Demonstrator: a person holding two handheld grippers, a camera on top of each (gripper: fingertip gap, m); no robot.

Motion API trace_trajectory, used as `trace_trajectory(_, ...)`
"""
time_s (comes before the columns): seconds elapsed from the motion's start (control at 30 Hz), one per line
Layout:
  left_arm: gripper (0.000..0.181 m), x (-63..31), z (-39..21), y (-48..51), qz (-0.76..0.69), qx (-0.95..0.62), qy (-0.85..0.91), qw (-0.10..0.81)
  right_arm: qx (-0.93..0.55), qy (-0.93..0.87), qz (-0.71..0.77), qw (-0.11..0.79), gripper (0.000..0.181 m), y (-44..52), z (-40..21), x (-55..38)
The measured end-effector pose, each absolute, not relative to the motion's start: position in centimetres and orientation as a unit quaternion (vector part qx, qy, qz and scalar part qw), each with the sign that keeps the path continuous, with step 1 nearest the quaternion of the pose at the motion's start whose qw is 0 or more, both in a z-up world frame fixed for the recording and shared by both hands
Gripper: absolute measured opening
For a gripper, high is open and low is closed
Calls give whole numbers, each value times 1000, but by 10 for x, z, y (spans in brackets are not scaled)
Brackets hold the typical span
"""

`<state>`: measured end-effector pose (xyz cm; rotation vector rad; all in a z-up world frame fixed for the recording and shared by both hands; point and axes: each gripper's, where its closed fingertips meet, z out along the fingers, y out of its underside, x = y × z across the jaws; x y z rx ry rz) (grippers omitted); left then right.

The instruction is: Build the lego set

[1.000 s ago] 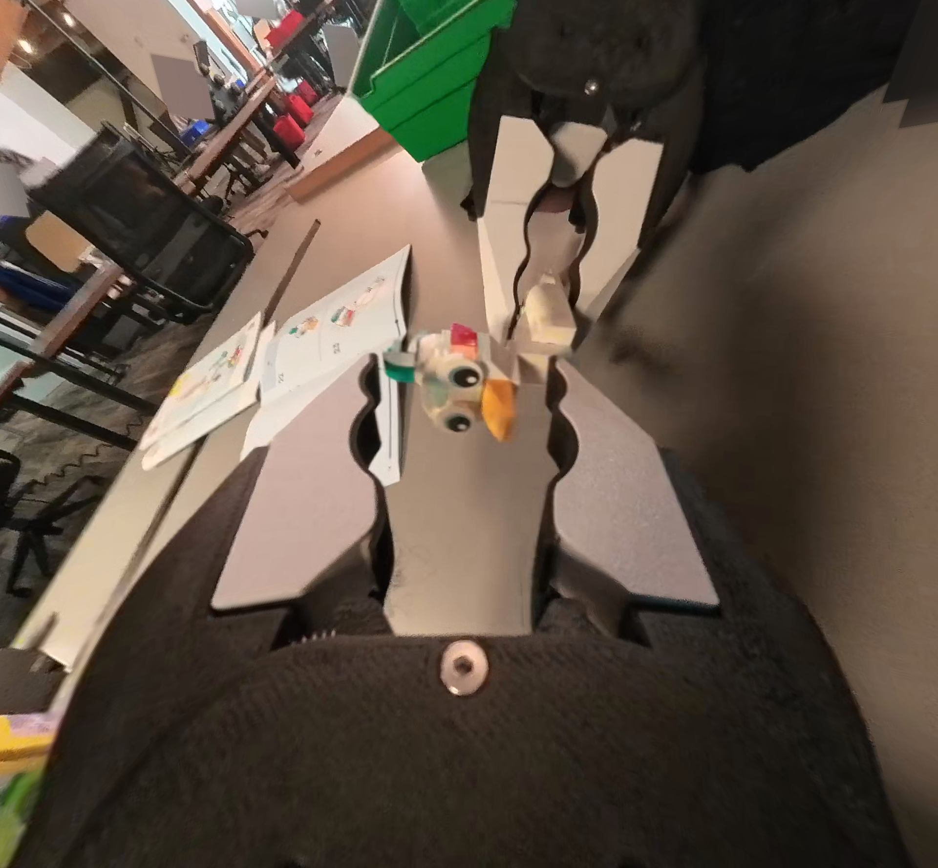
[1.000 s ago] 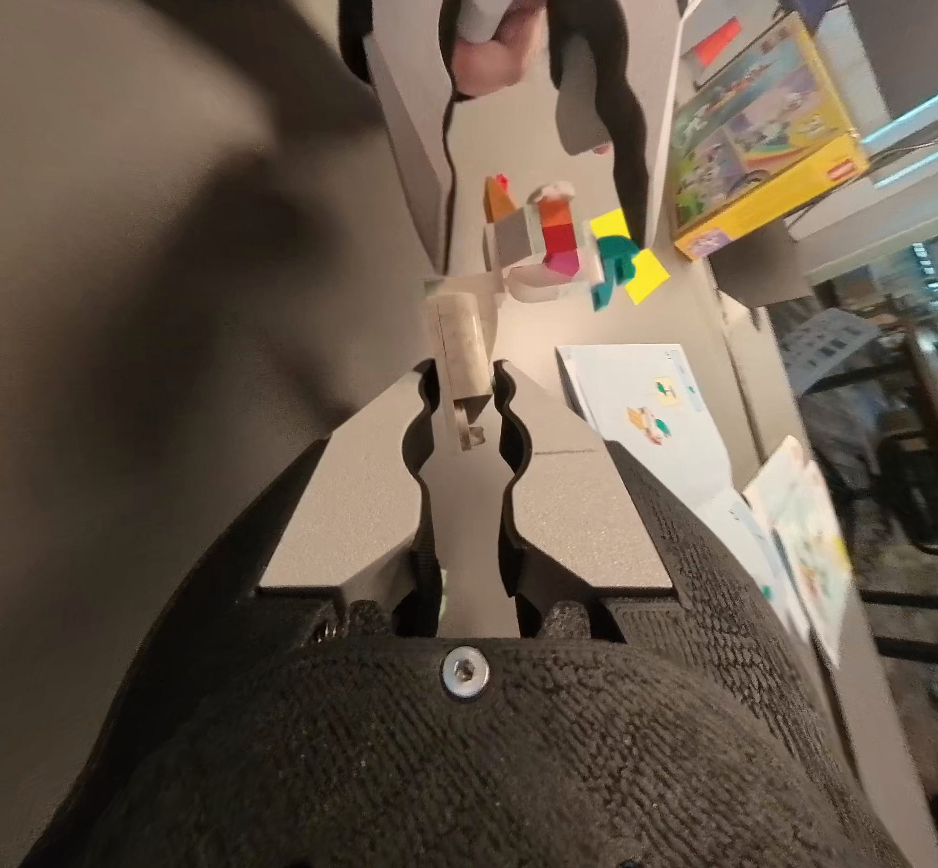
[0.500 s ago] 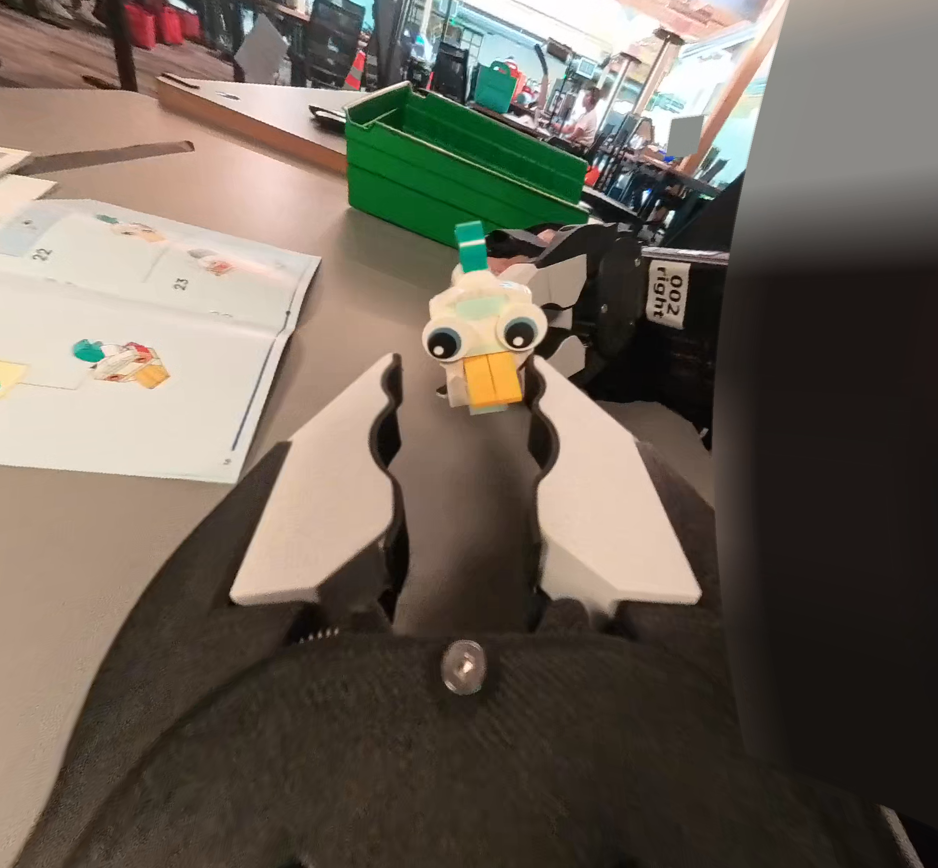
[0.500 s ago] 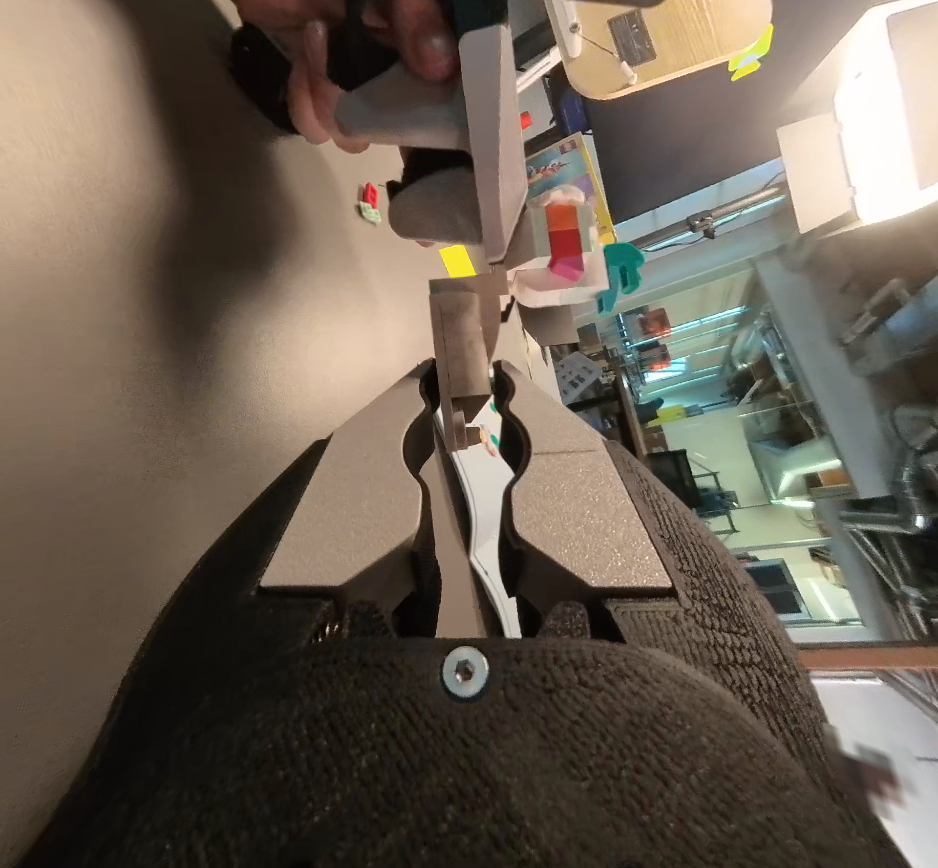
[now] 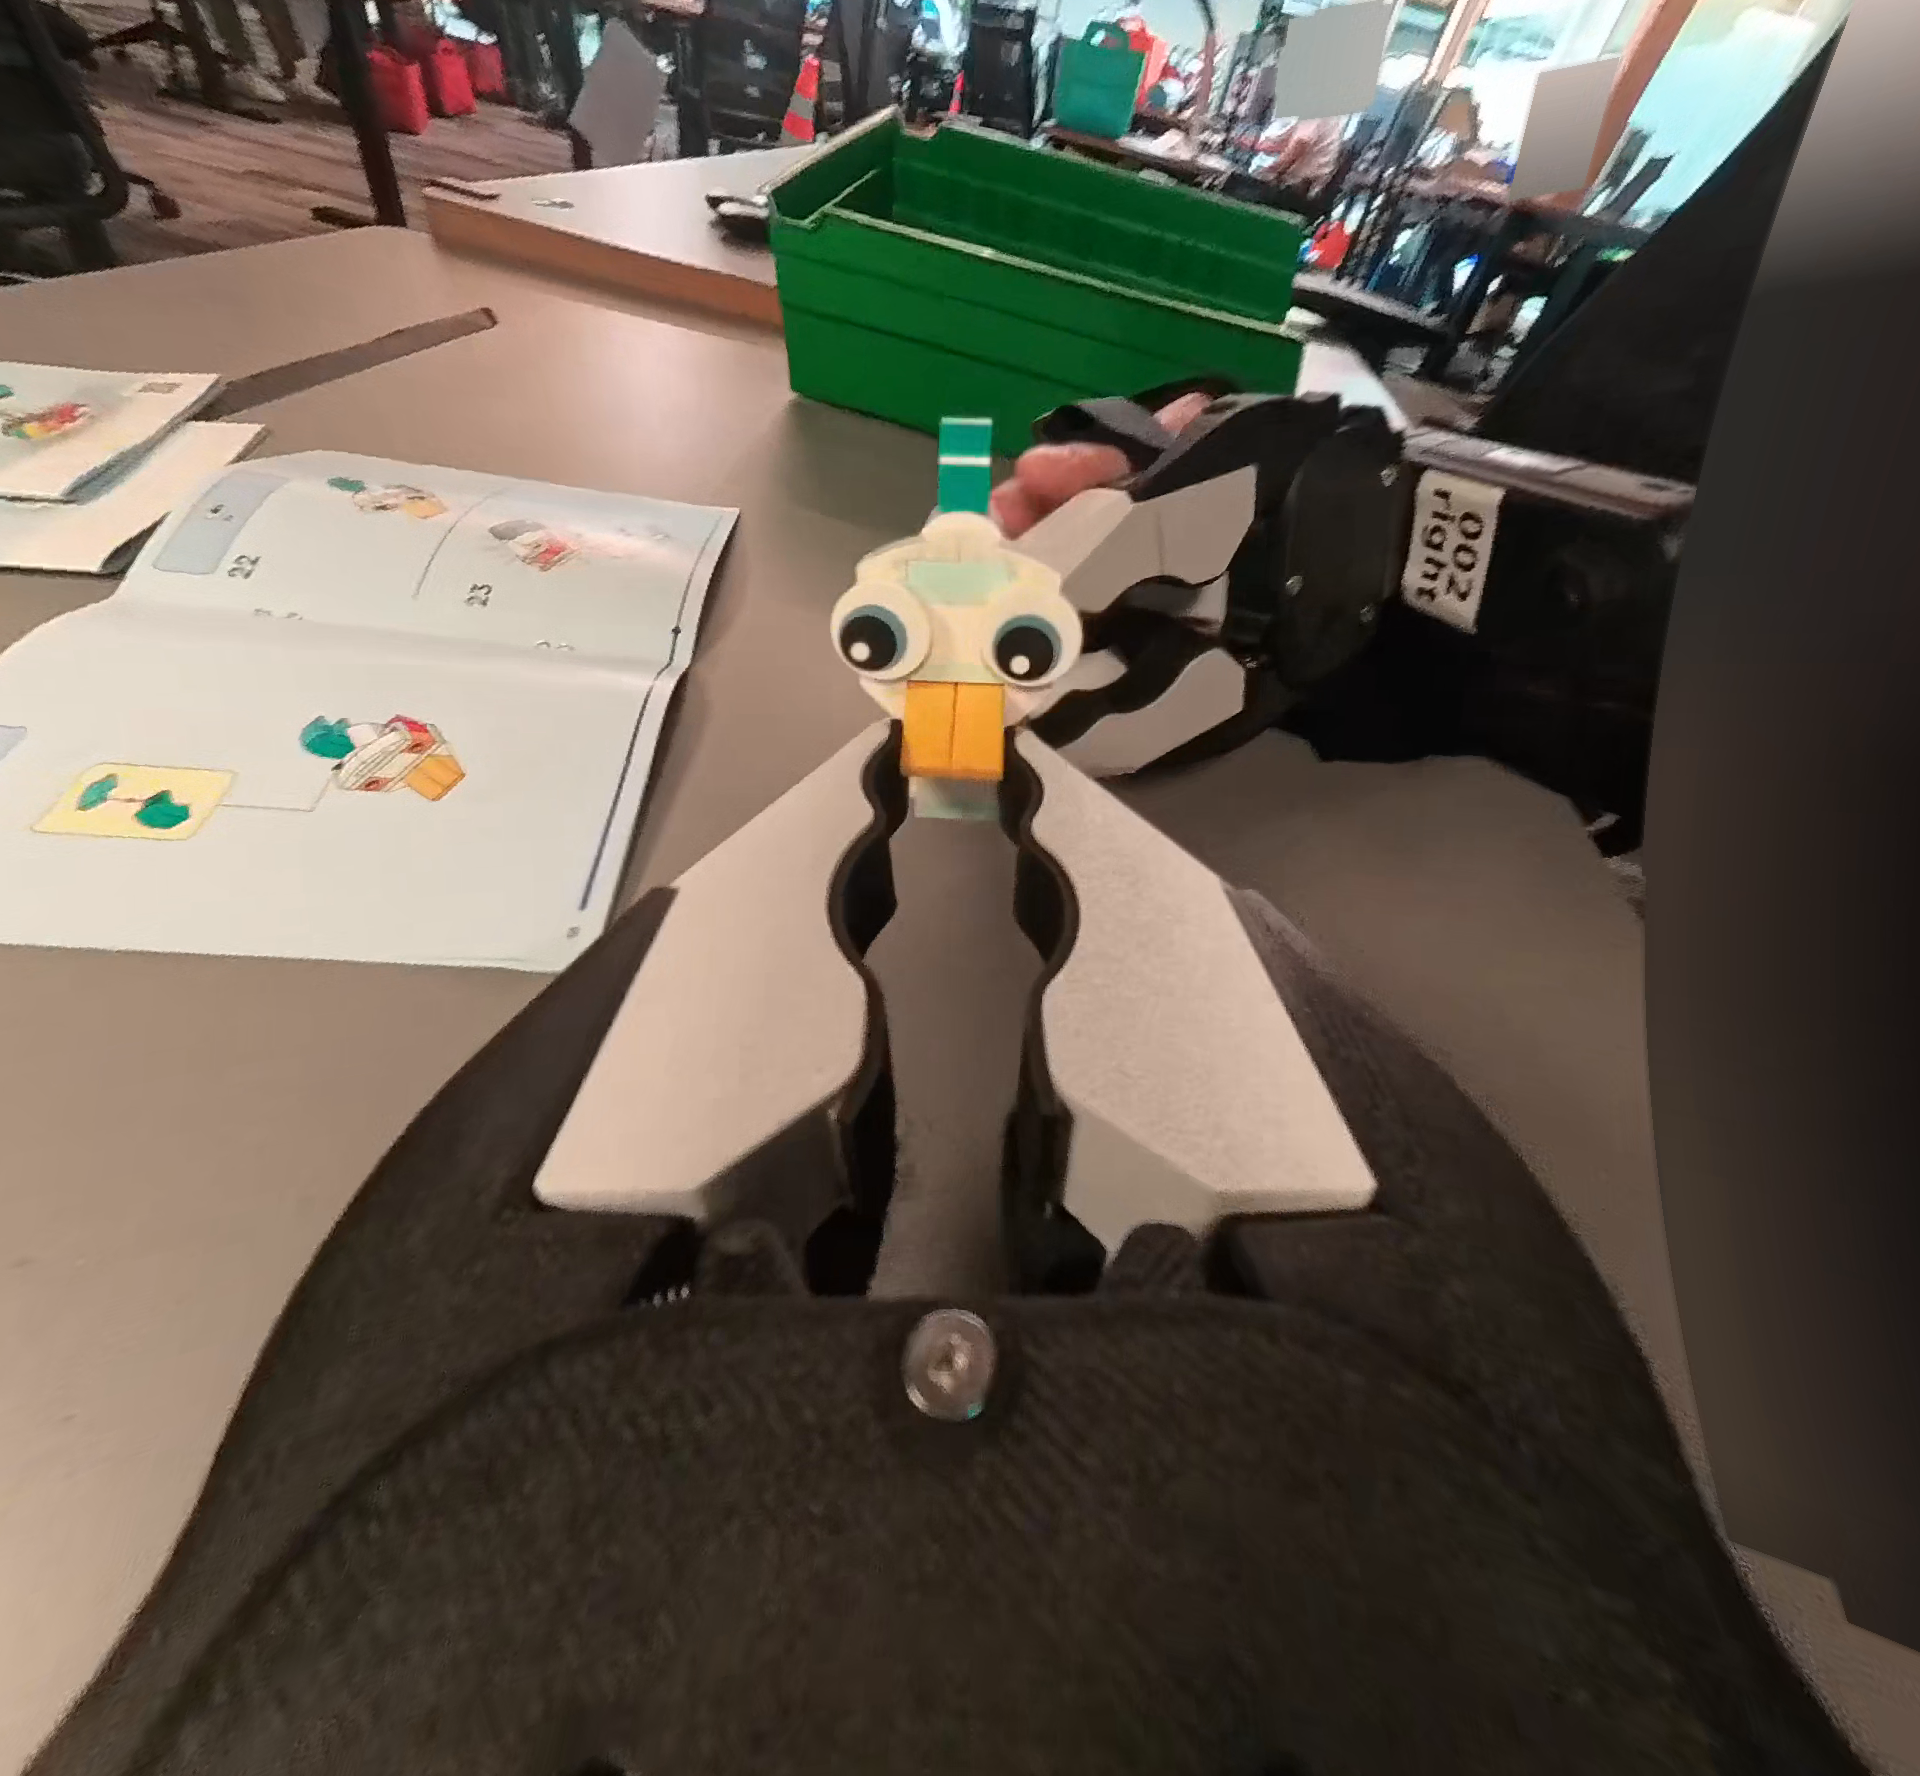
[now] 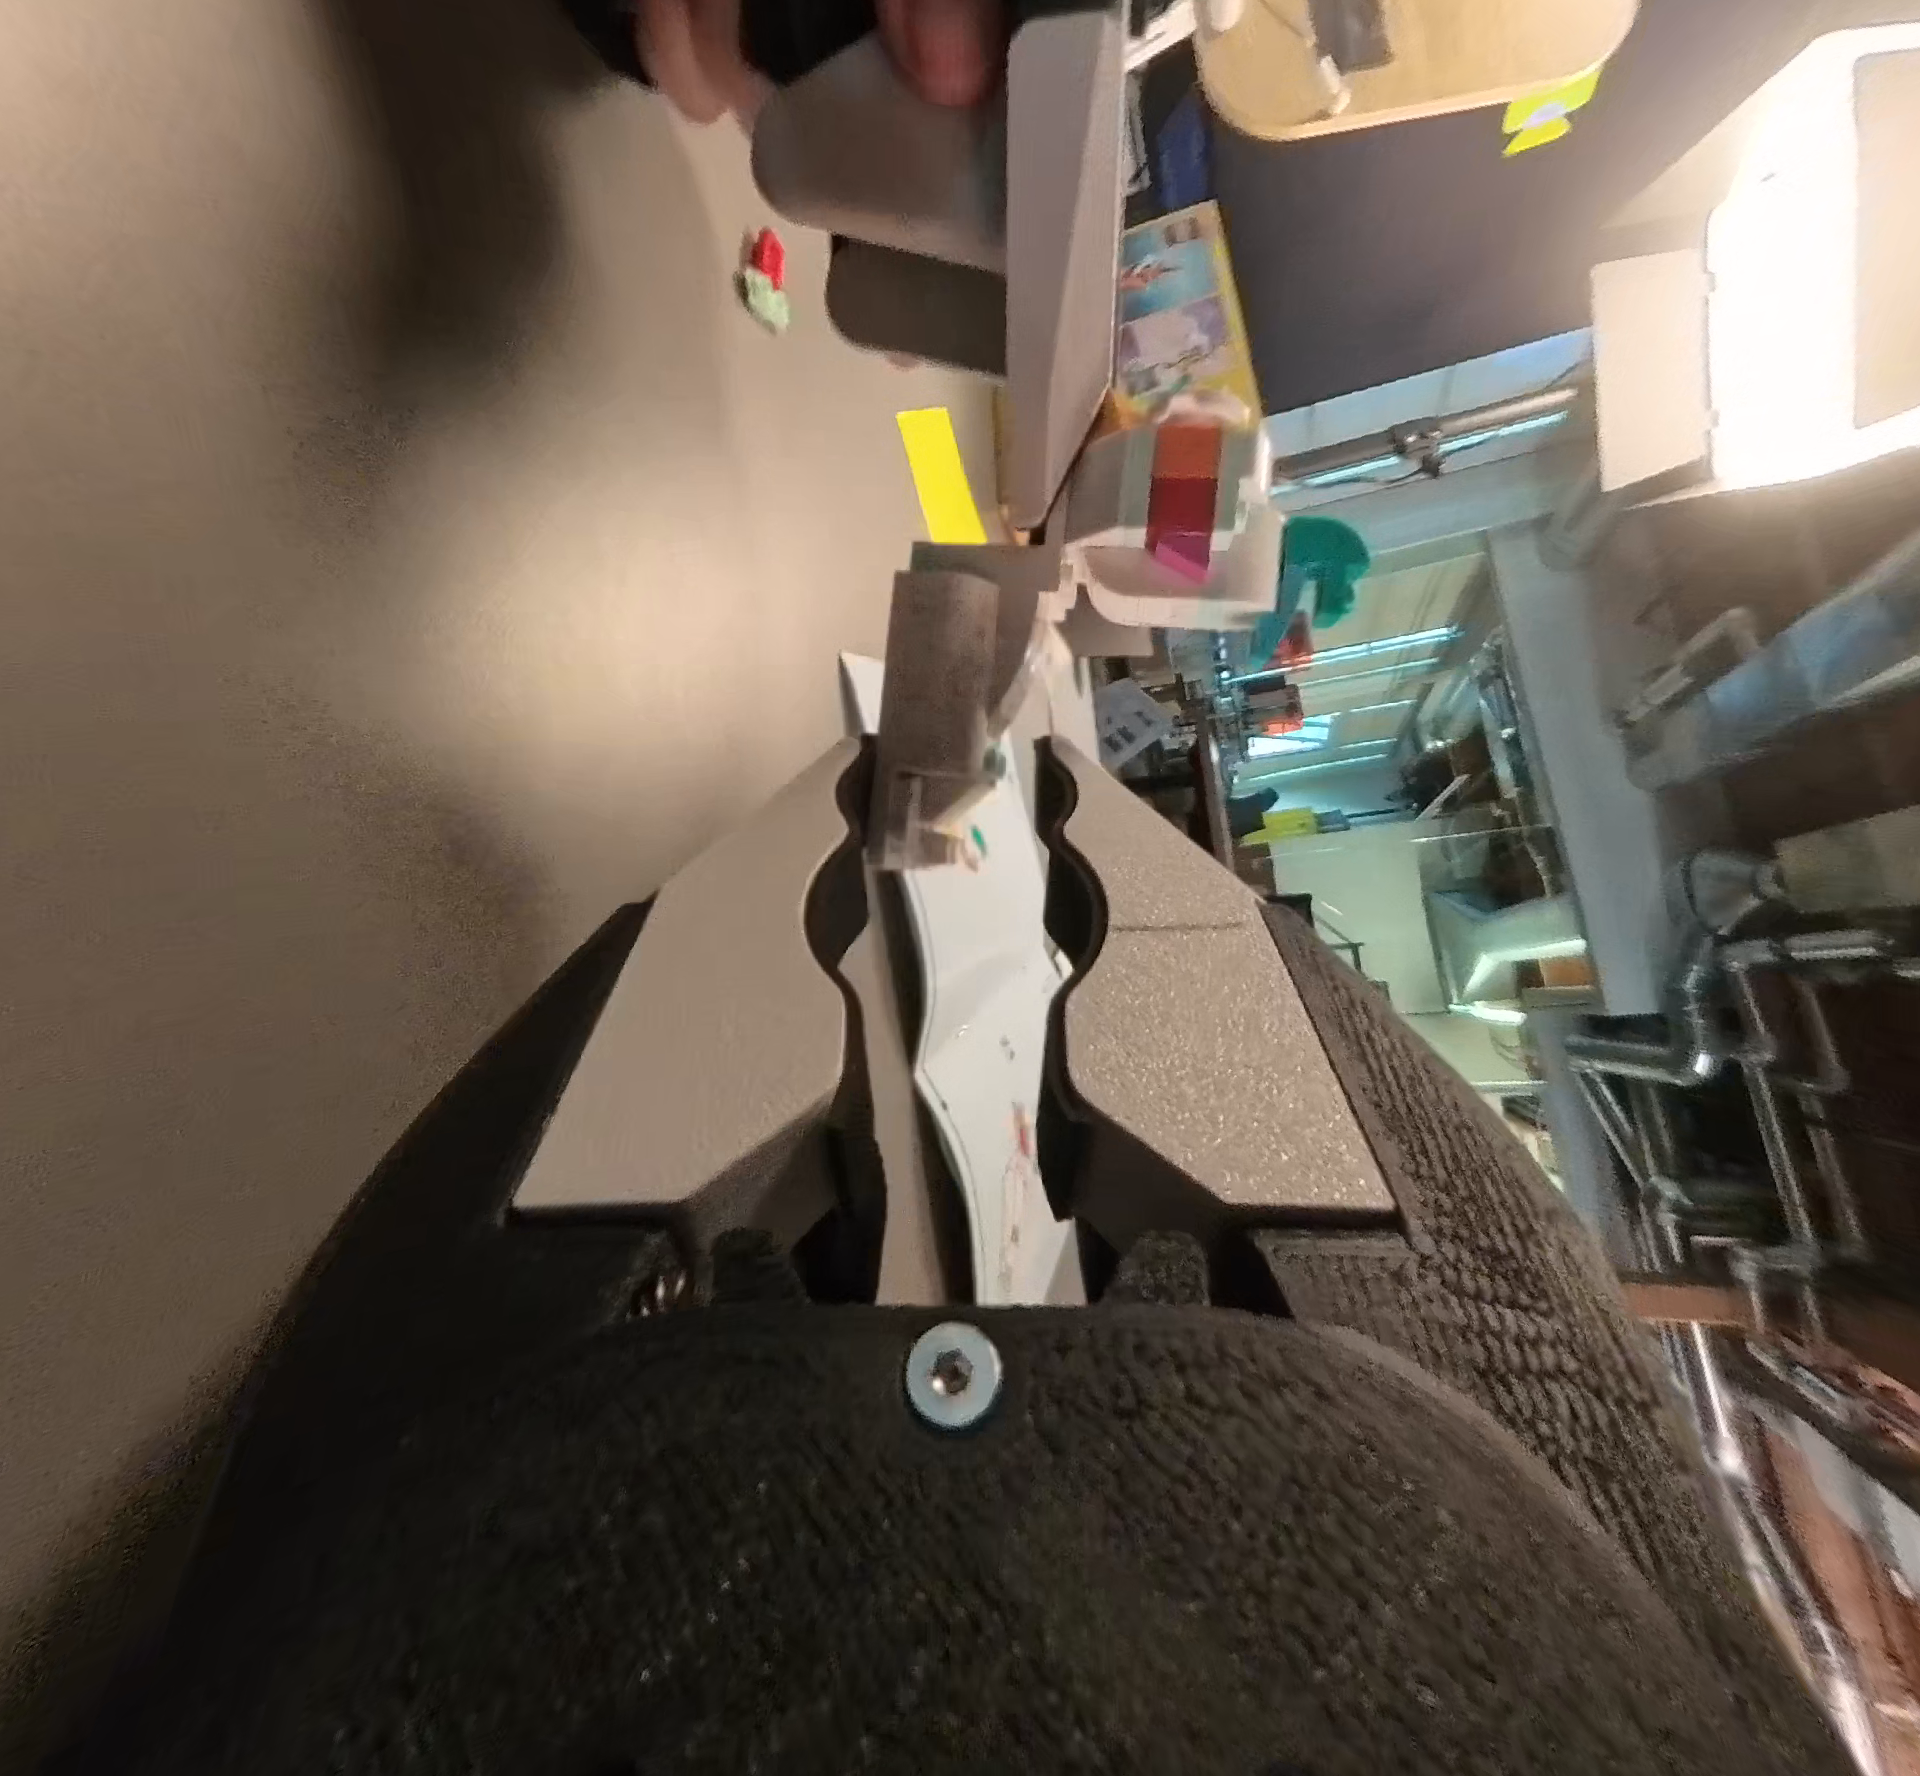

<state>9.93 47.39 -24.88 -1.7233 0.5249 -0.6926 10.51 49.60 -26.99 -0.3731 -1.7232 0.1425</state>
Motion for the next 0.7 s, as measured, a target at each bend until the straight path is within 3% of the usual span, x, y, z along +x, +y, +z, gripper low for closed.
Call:
trace_trajectory(0.37,16,83,-271,474,-267,-785,218,515,-257,-793,172,524,40,495,-292,117)
trace_trajectory(0.57,16,88,-280,469,-252,-799,241,490,-369,-761,366,388,42,469,-282,116)
trace_trajectory(0.7,16,92,-283,465,-268,-798,252,477,-402,-773,372,321,38,469,-294,109)
